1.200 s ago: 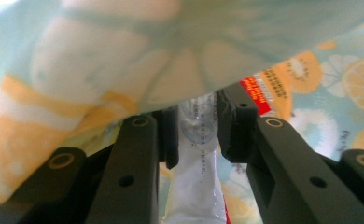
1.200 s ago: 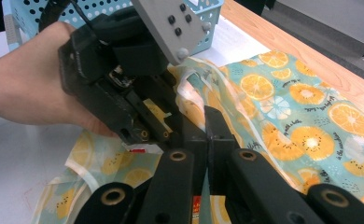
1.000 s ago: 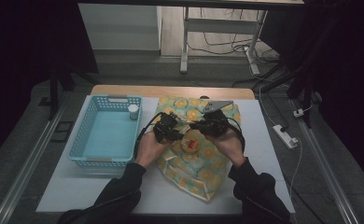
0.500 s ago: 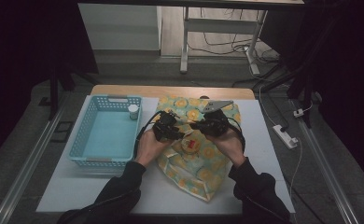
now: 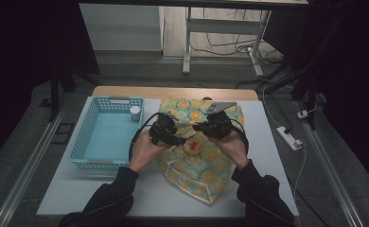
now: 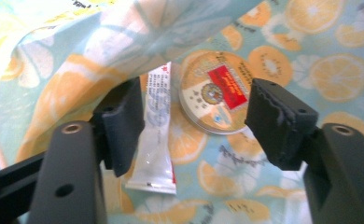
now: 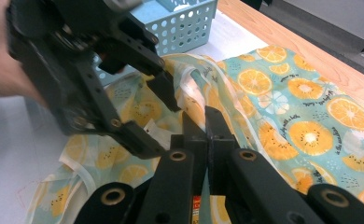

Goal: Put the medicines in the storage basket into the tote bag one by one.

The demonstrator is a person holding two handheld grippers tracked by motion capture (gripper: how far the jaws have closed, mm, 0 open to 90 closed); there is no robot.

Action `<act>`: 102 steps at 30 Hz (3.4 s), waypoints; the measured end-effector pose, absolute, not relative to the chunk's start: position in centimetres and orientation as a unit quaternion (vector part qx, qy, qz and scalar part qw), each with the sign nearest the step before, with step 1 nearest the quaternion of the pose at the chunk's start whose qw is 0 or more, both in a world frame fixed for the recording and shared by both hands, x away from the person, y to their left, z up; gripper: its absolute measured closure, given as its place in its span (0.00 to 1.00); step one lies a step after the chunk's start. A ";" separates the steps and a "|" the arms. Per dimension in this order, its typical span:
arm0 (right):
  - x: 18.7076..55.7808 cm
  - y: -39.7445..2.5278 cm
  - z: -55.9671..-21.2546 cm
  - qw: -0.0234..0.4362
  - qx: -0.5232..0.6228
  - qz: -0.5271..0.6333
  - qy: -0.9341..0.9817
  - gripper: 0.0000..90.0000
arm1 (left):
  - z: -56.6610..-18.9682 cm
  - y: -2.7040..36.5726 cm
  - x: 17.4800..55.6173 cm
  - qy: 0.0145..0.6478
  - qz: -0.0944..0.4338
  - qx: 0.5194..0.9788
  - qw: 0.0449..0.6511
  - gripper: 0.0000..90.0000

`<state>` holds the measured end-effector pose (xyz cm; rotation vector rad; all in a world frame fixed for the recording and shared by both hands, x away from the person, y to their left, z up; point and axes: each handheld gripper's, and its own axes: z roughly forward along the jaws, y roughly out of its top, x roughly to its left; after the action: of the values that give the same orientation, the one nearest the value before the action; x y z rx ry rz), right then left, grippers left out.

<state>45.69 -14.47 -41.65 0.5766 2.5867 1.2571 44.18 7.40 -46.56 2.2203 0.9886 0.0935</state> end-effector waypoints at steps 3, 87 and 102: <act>45.7 -14.5 -41.7 0.105 0.196 0.426 0.877 0.99 | -46.1 8.0 43.8 0.385 0.031 0.850 0.357 0.34; 45.9 -14.6 -41.9 0.104 0.198 0.421 0.879 0.99 | -47.9 24.1 51.3 0.533 0.142 0.785 0.281 0.01; 45.8 -14.6 -41.9 0.105 0.198 0.421 0.879 0.99 | -49.2 23.4 52.9 0.530 0.144 0.798 0.249 0.18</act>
<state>45.84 -14.59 -41.85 0.5828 2.5908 1.2421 52.93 23.40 -49.19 2.1747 1.4431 0.3922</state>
